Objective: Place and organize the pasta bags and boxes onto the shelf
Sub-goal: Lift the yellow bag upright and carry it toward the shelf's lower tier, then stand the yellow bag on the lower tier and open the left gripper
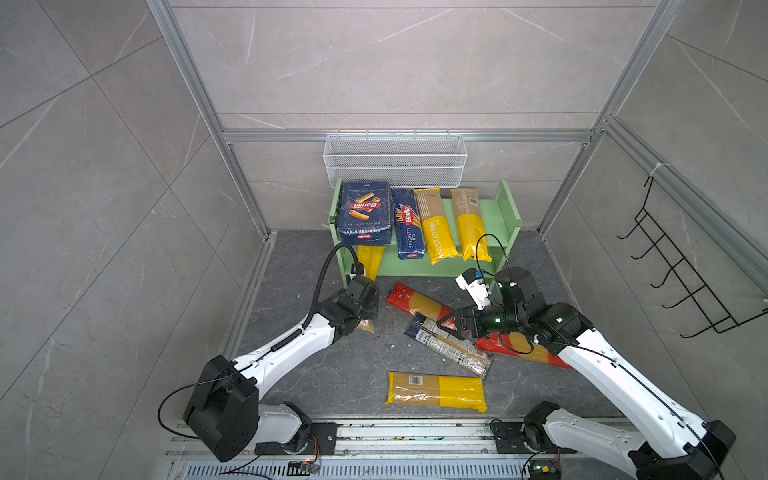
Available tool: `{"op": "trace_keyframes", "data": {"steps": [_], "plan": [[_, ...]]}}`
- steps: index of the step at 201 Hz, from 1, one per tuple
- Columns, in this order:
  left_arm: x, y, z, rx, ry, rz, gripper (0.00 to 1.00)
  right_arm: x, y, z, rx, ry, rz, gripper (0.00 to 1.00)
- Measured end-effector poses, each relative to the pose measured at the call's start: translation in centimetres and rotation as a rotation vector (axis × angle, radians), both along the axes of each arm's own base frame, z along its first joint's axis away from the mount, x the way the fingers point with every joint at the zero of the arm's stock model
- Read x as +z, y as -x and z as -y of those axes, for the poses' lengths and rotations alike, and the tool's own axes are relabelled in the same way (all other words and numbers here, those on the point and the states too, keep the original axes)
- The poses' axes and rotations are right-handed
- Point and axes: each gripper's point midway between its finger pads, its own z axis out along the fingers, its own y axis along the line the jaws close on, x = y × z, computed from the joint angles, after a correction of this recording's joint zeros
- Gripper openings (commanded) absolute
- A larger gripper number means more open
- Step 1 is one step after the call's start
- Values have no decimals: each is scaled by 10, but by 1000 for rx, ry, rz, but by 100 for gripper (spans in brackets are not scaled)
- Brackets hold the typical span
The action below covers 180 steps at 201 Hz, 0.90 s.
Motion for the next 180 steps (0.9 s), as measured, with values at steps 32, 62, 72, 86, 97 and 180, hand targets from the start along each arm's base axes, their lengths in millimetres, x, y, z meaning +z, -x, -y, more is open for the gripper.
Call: {"op": "trace_keyframes", "data": {"steps": [32, 62, 72, 86, 97, 180], "plan": [[9, -16, 4, -2, 14, 13, 0, -8, -4, -2, -2, 17, -23, 89], [14, -32, 2, 11, 24, 21, 0, -12, -5, -1, -9, 29, -30, 89], [14, -38, 2, 15, 27, 20, 0, -12, -6, -1, -11, 34, -33, 89], [15, -45, 1, 20, 31, 18, 0, -11, -9, -2, -13, 36, -33, 89], [14, -50, 0, 23, 28, 15, 0, -9, -12, -3, -15, 38, -32, 89], [12, -75, 5, 10, 31, -11, 0, 3, -25, -6, -27, 57, -1, 88]]}}
